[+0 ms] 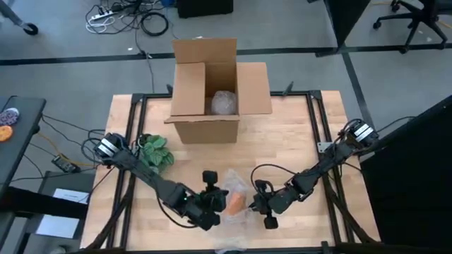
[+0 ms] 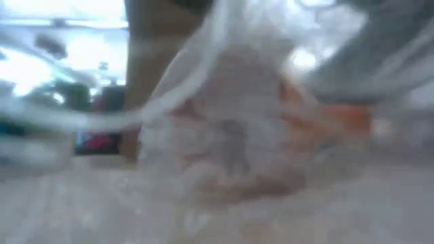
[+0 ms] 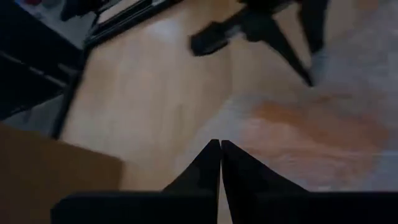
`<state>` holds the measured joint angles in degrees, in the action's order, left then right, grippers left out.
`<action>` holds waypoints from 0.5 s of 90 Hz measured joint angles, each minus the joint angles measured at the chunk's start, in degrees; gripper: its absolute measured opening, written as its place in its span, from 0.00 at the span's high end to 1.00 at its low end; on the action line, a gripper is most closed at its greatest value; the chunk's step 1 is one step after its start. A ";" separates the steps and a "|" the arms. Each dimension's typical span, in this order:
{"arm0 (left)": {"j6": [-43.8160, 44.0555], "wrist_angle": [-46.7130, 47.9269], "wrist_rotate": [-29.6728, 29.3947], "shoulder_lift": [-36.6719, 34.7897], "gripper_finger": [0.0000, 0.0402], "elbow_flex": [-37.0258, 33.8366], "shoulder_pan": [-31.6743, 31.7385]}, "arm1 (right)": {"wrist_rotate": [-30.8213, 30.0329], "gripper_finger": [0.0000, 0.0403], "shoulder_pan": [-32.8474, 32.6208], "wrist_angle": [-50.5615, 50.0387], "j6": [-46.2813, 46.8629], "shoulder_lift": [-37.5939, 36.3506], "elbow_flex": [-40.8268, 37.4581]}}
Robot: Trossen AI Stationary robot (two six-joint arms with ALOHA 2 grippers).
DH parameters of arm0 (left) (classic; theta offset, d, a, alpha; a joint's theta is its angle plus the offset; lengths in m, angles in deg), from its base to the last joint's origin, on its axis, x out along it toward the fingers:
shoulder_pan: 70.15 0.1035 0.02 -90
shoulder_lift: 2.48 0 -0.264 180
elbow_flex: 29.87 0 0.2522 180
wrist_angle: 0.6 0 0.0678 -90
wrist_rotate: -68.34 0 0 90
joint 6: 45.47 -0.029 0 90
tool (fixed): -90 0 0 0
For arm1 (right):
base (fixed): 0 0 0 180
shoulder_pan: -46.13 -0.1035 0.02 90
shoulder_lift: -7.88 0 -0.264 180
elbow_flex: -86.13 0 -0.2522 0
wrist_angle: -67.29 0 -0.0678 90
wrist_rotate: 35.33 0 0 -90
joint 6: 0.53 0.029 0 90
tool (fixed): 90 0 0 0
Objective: Wrap mug
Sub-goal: Wrap the orange mug with the bubble wrap
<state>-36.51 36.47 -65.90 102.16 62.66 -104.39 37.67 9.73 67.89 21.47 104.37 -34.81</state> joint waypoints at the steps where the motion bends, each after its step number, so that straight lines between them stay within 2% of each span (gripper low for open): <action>1: -0.12 -1.10 0.21 0.00 1.00 -0.60 -0.04 | 0.05 0.93 -0.03 -0.01 -0.01 0.00 0.00; 18: -0.68 -15.35 1.75 0.02 1.00 -9.08 -0.10 | 0.18 0.79 -1.06 -2.84 -5.52 -0.02 1.78; 32: 3.53 -17.81 1.83 1.08 1.00 -12.26 0.52 | -2.57 0.74 -3.05 -13.36 -15.42 1.53 9.01; 45: 5.16 -18.00 2.28 3.36 1.00 -12.60 1.52 | -2.75 0.73 -3.39 -20.27 -21.79 7.60 15.34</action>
<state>-31.35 18.47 -63.62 105.52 50.06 -102.87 34.92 6.34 47.62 -0.32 111.97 -19.47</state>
